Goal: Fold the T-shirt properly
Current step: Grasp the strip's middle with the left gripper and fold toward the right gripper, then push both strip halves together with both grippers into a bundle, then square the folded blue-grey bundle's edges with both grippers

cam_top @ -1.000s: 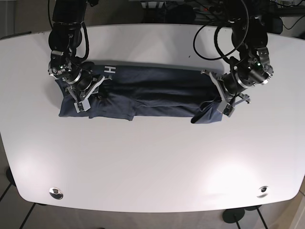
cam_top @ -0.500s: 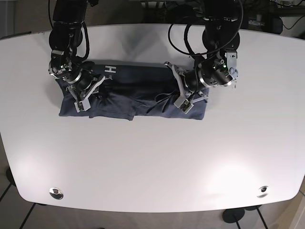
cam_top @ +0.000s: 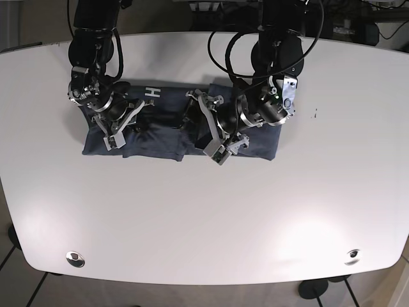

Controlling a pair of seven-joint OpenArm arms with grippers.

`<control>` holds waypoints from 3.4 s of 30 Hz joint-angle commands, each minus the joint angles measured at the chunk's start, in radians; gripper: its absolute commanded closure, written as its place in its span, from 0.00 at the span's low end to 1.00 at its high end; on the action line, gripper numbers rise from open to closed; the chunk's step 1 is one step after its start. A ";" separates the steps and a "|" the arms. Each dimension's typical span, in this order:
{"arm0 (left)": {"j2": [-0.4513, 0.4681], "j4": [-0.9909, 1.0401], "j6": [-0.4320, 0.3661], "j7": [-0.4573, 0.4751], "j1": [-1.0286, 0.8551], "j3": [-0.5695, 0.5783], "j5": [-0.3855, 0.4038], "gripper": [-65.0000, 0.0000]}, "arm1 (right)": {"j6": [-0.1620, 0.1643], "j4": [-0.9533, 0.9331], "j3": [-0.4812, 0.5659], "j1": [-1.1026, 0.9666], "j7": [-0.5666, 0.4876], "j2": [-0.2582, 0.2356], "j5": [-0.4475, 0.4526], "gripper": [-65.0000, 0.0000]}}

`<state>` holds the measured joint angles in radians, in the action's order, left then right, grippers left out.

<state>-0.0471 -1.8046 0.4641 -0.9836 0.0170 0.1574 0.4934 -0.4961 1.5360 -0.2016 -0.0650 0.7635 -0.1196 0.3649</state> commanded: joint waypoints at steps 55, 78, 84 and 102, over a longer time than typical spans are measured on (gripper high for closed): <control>0.022 0.424 0.141 -0.044 0.034 -0.404 0.038 0.94 | 0.001 0.492 0.043 -0.118 0.192 -0.019 0.187 0.97; 0.002 0.424 0.143 -0.045 0.034 -0.402 0.040 0.94 | 0.440 0.119 0.549 0.141 0.050 0.038 0.179 0.51; 0.002 0.415 0.147 -0.042 0.039 -0.428 0.043 0.94 | 0.472 0.238 0.612 0.152 0.057 0.025 0.179 0.18; 0.336 0.302 0.146 -0.042 0.004 -0.772 0.255 0.94 | 0.465 0.168 0.807 0.178 0.050 0.220 0.179 0.19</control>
<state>0.2733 -1.4784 0.6037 -1.0515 0.0013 -0.6136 0.7177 -0.0250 1.6859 0.6033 0.0967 0.8337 0.0933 0.5385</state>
